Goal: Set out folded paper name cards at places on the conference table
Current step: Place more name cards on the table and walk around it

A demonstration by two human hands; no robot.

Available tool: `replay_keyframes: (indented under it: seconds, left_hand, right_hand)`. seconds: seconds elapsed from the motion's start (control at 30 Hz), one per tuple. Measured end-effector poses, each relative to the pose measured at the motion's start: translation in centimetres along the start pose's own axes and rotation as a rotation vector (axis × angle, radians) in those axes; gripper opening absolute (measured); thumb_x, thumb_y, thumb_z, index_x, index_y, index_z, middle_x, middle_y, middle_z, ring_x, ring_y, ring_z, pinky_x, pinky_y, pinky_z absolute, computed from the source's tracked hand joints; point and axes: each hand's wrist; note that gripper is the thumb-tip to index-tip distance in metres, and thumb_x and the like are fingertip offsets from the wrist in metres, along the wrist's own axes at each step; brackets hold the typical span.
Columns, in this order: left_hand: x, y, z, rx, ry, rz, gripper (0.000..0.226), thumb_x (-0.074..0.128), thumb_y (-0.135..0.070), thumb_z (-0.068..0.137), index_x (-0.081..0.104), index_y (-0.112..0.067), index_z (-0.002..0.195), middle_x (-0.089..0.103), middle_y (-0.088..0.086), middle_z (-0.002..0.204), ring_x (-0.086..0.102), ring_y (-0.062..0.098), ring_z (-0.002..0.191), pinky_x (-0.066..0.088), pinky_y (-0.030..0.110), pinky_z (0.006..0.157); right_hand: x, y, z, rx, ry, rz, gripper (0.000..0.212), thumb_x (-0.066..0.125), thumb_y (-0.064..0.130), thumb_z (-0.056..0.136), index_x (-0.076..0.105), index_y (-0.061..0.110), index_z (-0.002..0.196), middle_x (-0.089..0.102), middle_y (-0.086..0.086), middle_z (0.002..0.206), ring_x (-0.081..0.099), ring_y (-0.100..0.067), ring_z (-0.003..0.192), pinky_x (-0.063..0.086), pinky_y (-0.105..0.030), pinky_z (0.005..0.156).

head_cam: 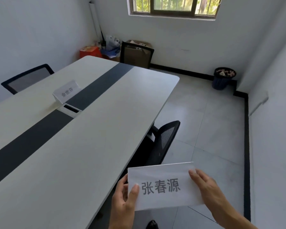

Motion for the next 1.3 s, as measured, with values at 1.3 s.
replay_keyframes:
  seconds: [1.3]
  left_hand:
    - [6.3,-12.2,24.7,-0.316,-0.318,0.513,0.084,0.081,-0.042,0.064,0.039,-0.040,0.136,0.044,-0.021,0.129,0.042,-0.001,0.121,0.035,0.022,0.101]
  right_hand:
    - [6.5,18.6,41.9,-0.170,1.060,-0.370,0.046,0.060,0.053,0.078,0.061,0.016,0.104,0.070,-0.015,0.099,0.069,-0.035,0.088,0.057,-0.054,0.073]
Point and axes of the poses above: each hand's wrist, its own z-axis towards the middle knuckle, its own x-axis out of the palm, y = z × x
